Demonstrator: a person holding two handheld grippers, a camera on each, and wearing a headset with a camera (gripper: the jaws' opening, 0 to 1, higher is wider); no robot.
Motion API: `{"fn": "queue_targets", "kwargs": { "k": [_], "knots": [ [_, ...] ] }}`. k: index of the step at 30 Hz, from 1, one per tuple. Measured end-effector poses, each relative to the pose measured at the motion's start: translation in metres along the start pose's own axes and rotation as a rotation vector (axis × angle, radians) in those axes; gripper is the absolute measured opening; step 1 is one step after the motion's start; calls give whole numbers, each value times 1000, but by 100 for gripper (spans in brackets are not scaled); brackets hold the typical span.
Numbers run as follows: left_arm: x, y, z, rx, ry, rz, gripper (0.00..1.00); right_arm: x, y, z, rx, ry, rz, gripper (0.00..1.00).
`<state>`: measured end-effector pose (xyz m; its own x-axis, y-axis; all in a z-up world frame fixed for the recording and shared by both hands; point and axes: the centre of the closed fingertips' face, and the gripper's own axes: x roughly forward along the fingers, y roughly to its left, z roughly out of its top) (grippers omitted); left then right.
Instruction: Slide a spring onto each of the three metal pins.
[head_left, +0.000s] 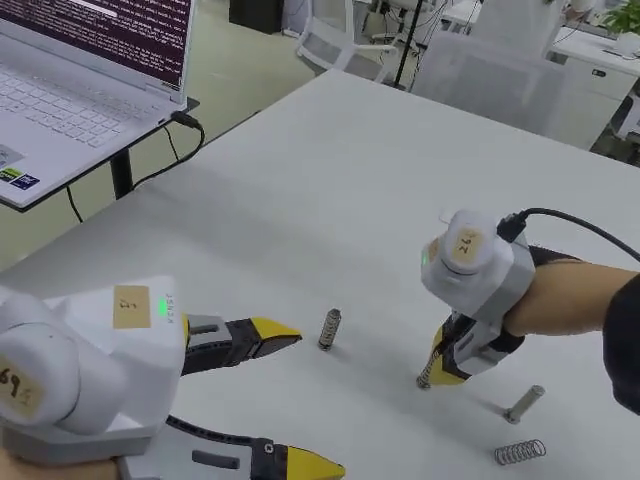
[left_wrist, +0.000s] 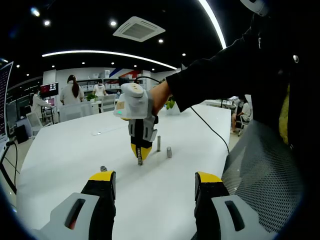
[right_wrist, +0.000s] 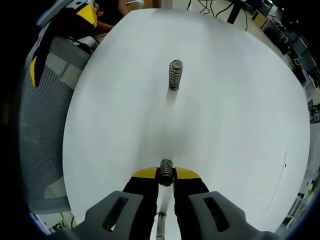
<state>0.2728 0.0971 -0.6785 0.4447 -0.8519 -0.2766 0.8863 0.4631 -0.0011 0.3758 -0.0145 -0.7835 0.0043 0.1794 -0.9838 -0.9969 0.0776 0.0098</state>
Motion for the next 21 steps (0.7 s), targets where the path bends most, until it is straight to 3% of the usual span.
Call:
{"fn": "queue_targets", "kwargs": {
  "k": [14, 21],
  "knots": [
    [0, 1, 0, 2, 3, 2, 60, 3, -1, 0, 2, -5, -4, 12],
    [0, 2, 0, 1, 4, 3, 60, -5, -3, -2, 33, -47, -22, 16]
  ]
}}
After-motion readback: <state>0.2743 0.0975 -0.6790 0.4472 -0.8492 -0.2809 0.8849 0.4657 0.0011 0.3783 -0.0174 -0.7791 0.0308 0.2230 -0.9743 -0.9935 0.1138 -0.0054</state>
